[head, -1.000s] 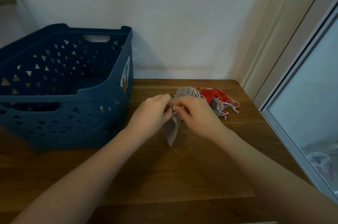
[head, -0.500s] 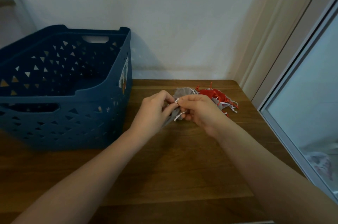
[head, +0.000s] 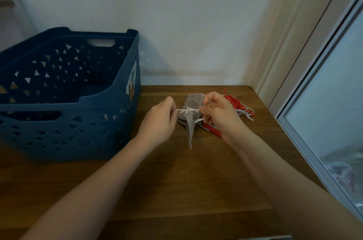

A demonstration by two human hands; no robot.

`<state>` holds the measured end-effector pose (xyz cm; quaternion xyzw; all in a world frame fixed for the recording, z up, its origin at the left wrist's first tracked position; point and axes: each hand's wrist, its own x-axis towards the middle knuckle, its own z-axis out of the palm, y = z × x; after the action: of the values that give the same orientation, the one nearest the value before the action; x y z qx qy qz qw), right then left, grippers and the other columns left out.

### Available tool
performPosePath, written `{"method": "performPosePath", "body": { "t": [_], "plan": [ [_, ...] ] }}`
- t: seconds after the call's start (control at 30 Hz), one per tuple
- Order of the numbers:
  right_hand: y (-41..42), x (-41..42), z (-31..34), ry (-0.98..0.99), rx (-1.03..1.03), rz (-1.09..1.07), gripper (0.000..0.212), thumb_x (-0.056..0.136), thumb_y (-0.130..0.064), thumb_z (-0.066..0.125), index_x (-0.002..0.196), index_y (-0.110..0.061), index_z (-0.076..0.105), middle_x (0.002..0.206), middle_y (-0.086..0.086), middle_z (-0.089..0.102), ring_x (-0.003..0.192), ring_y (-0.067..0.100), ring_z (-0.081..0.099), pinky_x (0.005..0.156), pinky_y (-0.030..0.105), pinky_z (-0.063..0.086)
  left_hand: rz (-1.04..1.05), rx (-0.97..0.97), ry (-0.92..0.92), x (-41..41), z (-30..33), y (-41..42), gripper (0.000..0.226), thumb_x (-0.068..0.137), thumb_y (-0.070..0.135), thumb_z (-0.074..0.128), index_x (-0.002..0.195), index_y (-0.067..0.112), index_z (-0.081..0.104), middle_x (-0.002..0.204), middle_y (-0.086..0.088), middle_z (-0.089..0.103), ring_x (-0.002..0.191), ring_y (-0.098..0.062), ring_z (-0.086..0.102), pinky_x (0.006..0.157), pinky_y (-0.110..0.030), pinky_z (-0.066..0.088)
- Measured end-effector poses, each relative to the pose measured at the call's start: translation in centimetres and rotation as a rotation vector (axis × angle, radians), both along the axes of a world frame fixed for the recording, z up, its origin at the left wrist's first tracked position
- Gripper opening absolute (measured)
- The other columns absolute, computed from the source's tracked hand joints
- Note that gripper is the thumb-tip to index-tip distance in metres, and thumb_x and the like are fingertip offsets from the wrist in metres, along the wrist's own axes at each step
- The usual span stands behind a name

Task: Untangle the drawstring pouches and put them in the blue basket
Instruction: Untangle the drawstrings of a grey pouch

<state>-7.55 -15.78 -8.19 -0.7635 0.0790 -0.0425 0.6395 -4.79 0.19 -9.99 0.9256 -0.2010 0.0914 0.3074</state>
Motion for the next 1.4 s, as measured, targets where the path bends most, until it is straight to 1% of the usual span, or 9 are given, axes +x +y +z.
{"method": "performPosePath", "body": {
  "t": [0.27,0.37,0.53,0.77,0.93,1.07,1.2,1.3,1.4],
  "plan": [
    [-0.1,0.0,0.1,-0.092,-0.169,0.057,0.018,0.092,-0.004,0.05,0.085,-0.019,0.053,0.066,-0.005,0.053,0.052,-0.001,0.048,0.055,0.017,0.039,-0.164,-0.124,0.156,-0.3,1.6,0.0,0.017,0.096,0.023,0.046,0.081,0.03,0.046,0.079,0.008,0.057,0.068,-0.001,0.055,0.052,-0.011,0.04],
    [-0.6,-0.2,-0.3,-0.074,-0.109,-0.03,0.019,0.091,0.0,0.05,0.082,-0.017,0.049,0.07,-0.006,0.052,0.058,0.001,0.05,0.055,0.017,0.04,-0.186,-0.089,0.196,-0.5,1.4,0.1,0.016,0.096,0.02,0.048,0.082,0.027,0.05,0.08,0.004,0.061,0.067,-0.006,0.056,0.054,-0.014,0.04],
    [0.2,-0.6,-0.8,-0.116,0.027,-0.082,0.017,0.093,-0.003,0.049,0.085,-0.018,0.053,0.074,-0.003,0.054,0.065,0.008,0.05,0.058,0.02,0.039,-0.122,-0.351,0.318,-0.8,1.6,-0.1,0.013,0.095,0.018,0.048,0.084,0.019,0.055,0.088,0.002,0.064,0.086,-0.014,0.062,0.074,-0.025,0.05],
    [4.2,-0.9,2.2,-0.389,0.108,0.143,0.021,0.09,-0.02,0.057,0.109,-0.024,0.051,0.097,-0.005,0.058,0.076,-0.001,0.058,0.06,0.013,0.045,-0.169,-0.507,0.049,-1.3,6.3,1.2,0.011,0.091,0.019,0.056,0.081,0.014,0.058,0.078,-0.007,0.066,0.074,-0.022,0.064,0.071,-0.044,0.055],
    [6.2,1.4,6.3,-0.539,-0.016,0.152,0.023,0.091,-0.009,0.055,0.106,-0.026,0.054,0.104,0.0,0.061,0.087,0.009,0.059,0.067,0.017,0.048,-0.171,-0.67,-0.112,-1.9,10.2,4.7,0.014,0.093,0.015,0.052,0.101,0.023,0.06,0.095,0.004,0.065,0.082,-0.008,0.063,0.07,-0.021,0.051],
    [10.1,4.5,10.1,-0.593,-0.055,0.15,0.016,0.093,-0.011,0.054,0.106,-0.02,0.053,0.101,0.001,0.06,0.076,0.008,0.056,0.057,0.016,0.046,-0.039,-0.645,-0.322,-2.1,11.6,7.9,0.017,0.09,0.018,0.046,0.093,0.03,0.058,0.089,0.007,0.062,0.074,-0.015,0.059,0.063,-0.029,0.048],
    [14.7,7.5,11.1,-0.582,-0.272,0.266,0.018,0.087,-0.014,0.055,0.105,-0.018,0.059,0.091,-0.005,0.06,0.087,0.019,0.06,0.08,0.036,0.052,-0.068,-0.477,-0.311,-2.2,11.6,9.8,0.019,0.093,0.01,0.05,0.087,0.022,0.064,0.075,-0.002,0.062,0.062,-0.019,0.055,0.055,-0.024,0.043],
    [15.4,8.5,10.4,-0.397,-0.545,0.413,0.031,0.091,-0.009,0.052,0.121,-0.01,0.058,0.11,0.002,0.061,0.104,0.019,0.057,0.09,0.027,0.047,-0.021,-0.275,-0.283,-1.7,11.0,10.4,0.015,0.093,0.017,0.051,0.096,0.018,0.066,0.081,0.004,0.061,0.068,-0.009,0.056,0.062,-0.019,0.046],
    [13.4,8.1,9.5,-0.363,-0.433,0.381,0.034,0.089,-0.01,0.057,0.122,-0.013,0.057,0.12,-0.004,0.056,0.113,0.006,0.048,0.091,0.017,0.041,-0.008,-0.215,-0.245,-1.3,10.5,10.6,0.015,0.093,0.019,0.05,0.098,0.016,0.065,0.084,0.004,0.06,0.072,-0.009,0.055,0.066,-0.028,0.049]
  ]
}}
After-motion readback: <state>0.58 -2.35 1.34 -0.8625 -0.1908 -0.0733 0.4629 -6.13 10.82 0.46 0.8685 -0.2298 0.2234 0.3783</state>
